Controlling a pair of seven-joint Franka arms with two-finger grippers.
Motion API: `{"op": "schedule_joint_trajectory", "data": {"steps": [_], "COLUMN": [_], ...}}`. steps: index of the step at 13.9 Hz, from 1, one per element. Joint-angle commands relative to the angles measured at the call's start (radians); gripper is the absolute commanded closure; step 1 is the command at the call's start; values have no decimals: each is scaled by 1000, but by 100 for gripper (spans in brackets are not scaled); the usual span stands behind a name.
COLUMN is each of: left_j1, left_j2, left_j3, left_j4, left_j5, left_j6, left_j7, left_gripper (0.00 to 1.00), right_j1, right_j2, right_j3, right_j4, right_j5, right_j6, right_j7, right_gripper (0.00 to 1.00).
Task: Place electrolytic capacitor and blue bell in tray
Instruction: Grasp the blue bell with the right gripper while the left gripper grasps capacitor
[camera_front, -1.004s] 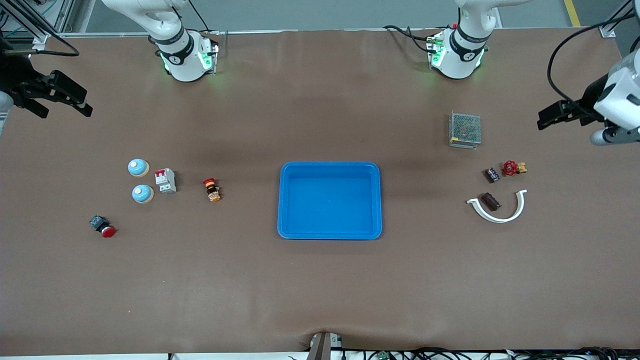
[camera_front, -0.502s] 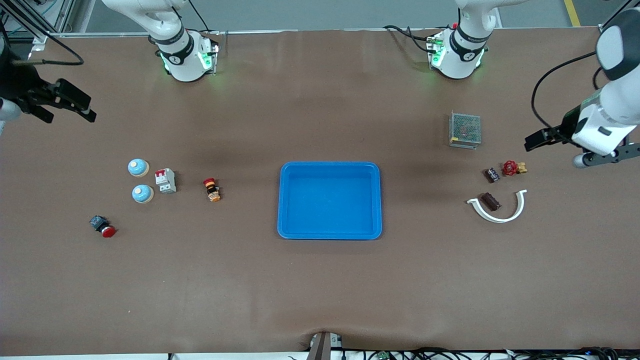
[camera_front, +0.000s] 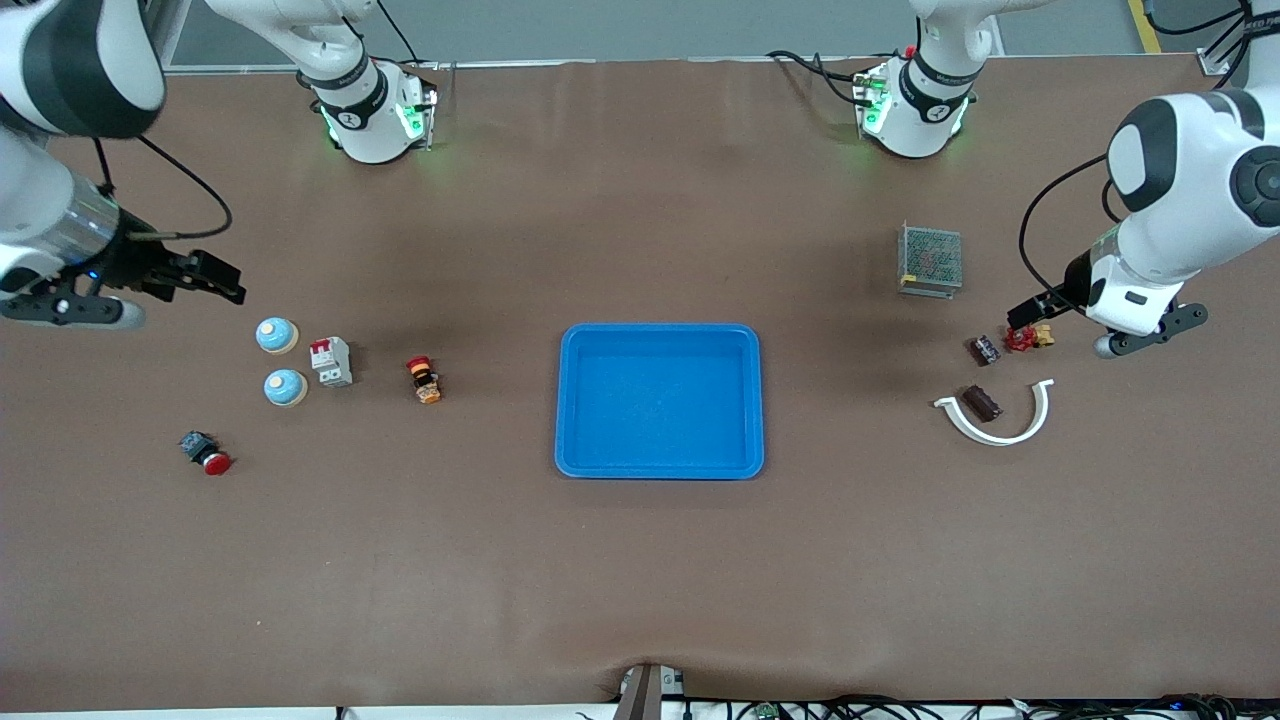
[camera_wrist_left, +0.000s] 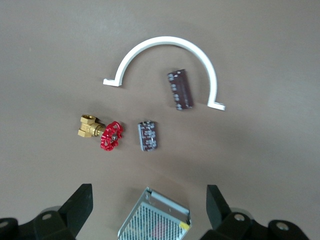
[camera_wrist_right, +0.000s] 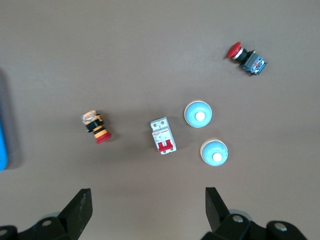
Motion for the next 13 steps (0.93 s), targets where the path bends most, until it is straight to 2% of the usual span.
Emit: {"op": "schedule_joint_trajectory", "data": {"steps": [1, 2, 4, 7, 9, 13], "left_j1": [38, 41, 41, 38, 38, 35], "left_j2": [69, 88, 129, 160, 183, 238], "left_j3": [-7, -7, -7, -7, -7, -7], "left_j4": [-21, -21, -19, -16, -16, -18], "left_j5": [-19, -20, -23, -39, -39, -39], "left_j6": [72, 86, 118, 140, 160, 203], "left_j7": [-10, -10, -14, -65, -74, -84], "left_gripper": [0, 0, 7, 14, 28, 28], "right_j1": [-14, -25, -32, -32, -63, -166], "right_j2": [17, 40, 66, 75, 91, 137], "right_j3": [6, 8, 6, 6, 6, 8], "right_j4": [-63, -63, -93, -220, -277, -342], "right_j5": [-23, -39, -48, -50, -51, -51], "right_j6": [67, 79, 143, 335, 430, 574], "right_j7": [-11, -11, -13, -13, -65, -241], "right_gripper": [0, 0, 0, 0, 0, 0]}}
